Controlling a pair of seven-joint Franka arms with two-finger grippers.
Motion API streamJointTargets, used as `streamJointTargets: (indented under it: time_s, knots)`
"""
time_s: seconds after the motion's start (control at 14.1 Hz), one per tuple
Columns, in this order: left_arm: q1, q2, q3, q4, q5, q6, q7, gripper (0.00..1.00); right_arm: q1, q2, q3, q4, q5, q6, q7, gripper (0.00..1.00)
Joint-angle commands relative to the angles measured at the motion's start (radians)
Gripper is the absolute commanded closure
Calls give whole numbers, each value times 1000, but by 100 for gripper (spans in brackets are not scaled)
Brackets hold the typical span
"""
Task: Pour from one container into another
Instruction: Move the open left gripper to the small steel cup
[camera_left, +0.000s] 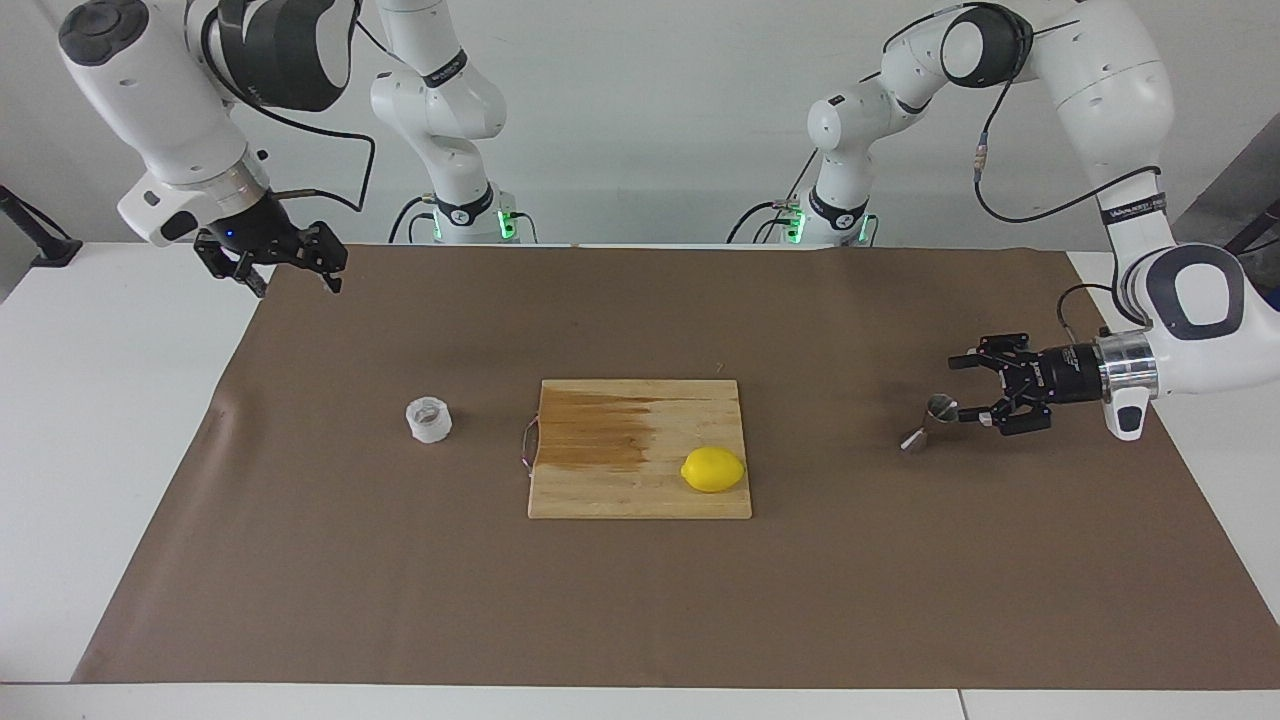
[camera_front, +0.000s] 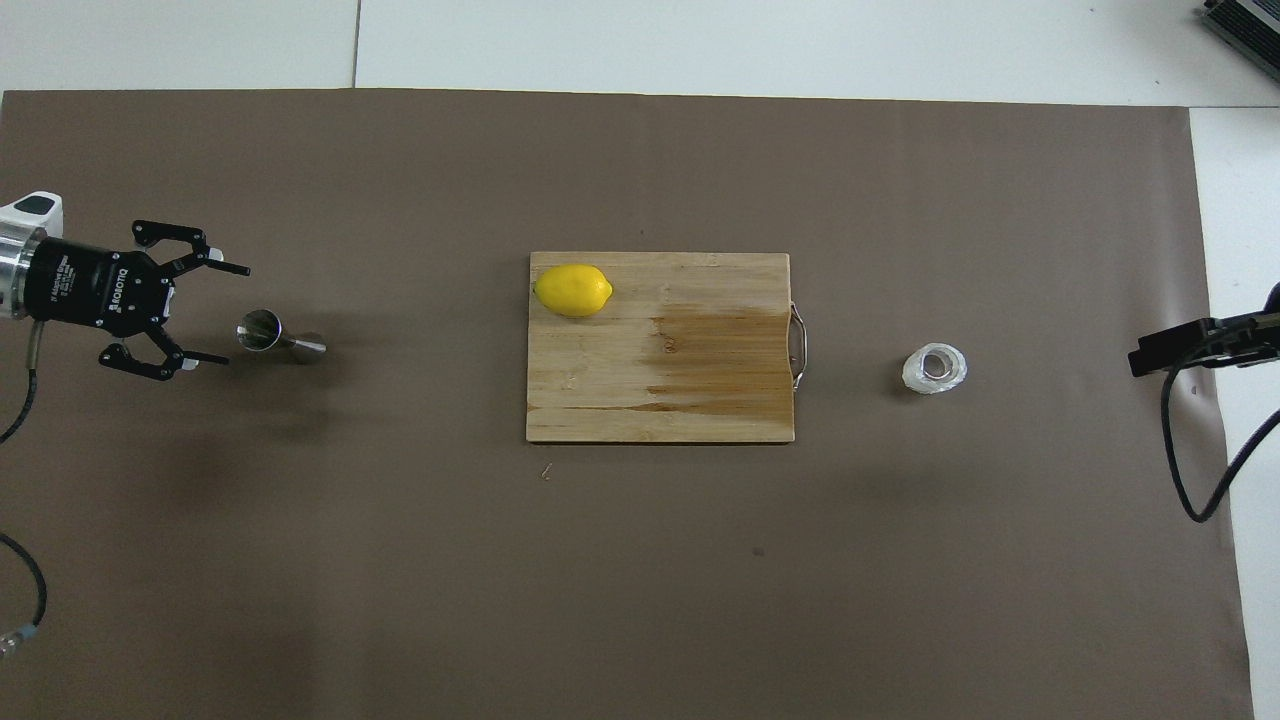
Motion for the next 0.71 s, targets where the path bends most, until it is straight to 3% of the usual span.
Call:
streamJointTargets:
  time_s: [0.0, 0.64]
  knots:
    - [71, 75, -71, 28, -14, 3, -15, 0, -7, -6, 6, -3, -8, -2, -10, 0]
    - [140, 155, -134, 28, -11, 6, -12, 0, -7, -6, 6, -3, -8, -2, -10, 0]
